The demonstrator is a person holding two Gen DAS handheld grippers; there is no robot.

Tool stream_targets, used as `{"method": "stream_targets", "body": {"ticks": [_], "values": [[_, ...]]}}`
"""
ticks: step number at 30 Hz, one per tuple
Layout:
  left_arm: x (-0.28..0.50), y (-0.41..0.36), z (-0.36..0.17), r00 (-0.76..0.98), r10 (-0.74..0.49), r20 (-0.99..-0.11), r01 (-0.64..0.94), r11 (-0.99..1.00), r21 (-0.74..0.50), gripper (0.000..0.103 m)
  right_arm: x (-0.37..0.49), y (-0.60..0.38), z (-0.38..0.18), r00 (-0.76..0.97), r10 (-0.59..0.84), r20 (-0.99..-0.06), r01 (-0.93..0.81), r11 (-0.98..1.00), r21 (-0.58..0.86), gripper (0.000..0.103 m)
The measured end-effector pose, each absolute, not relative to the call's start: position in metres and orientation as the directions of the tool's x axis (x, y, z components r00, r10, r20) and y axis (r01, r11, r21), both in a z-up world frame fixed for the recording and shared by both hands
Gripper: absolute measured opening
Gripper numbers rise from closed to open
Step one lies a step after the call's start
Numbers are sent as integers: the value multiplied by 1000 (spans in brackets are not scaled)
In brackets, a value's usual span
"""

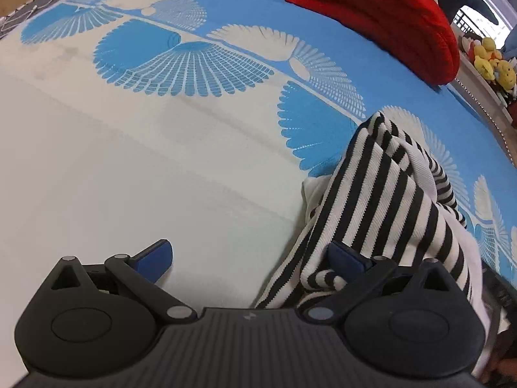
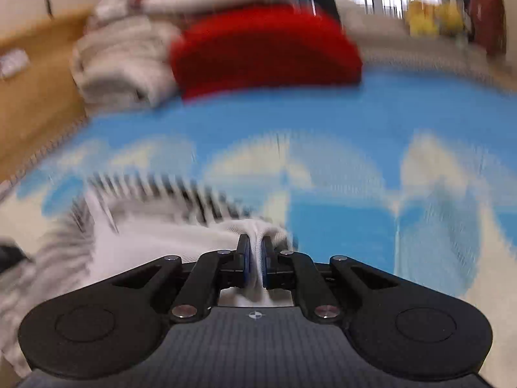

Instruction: Fold small clothes

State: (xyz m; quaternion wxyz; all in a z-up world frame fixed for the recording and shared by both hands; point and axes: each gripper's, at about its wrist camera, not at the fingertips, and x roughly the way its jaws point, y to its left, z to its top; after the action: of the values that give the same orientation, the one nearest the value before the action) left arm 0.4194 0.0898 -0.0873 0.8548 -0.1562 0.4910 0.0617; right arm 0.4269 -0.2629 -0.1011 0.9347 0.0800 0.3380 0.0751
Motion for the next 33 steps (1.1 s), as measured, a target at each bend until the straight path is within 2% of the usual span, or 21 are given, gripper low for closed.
{"method": "stream_targets", "body": {"ticks": [3,4,5,7,9,12,16,21,27,33], "values": [[413,94,-76,558,-66,-827,-260,933,-250,103,421,-244,-96,796,151,-585,-116,988,97,16],[411,95,-70,574,-88,-814,-247,929,-275,103,417,-242,-87,809,151,-568,-126,989,83,24],[407,96,-64,590,-119,-799,-227,925,-305,103,413,-244,-77,821,156,-549,-129,988,87,34],[398,95,-52,617,-197,-762,-159,917,-365,103,402,-258,-56,833,161,-529,-108,986,130,48],[386,88,-41,629,-260,-732,-71,919,-388,103,382,-273,-37,833,173,-526,-86,979,186,54],[359,66,-29,649,-236,-723,36,959,-281,103,347,-277,-24,799,207,-564,-110,973,200,63],[319,38,-26,670,-149,-727,63,988,-144,103,294,-250,-34,757,185,-627,-127,982,137,76],[258,18,-40,679,-84,-729,64,996,-56,103,225,-223,-59,732,163,-661,-134,986,95,81],[201,17,-72,622,-69,-780,47,998,-50,103,178,-214,-72,717,187,-671,-111,982,155,83],[191,17,-75,635,-33,-772,17,999,-28,103,179,-213,-90,722,161,-673,-97,986,132,84]]}}
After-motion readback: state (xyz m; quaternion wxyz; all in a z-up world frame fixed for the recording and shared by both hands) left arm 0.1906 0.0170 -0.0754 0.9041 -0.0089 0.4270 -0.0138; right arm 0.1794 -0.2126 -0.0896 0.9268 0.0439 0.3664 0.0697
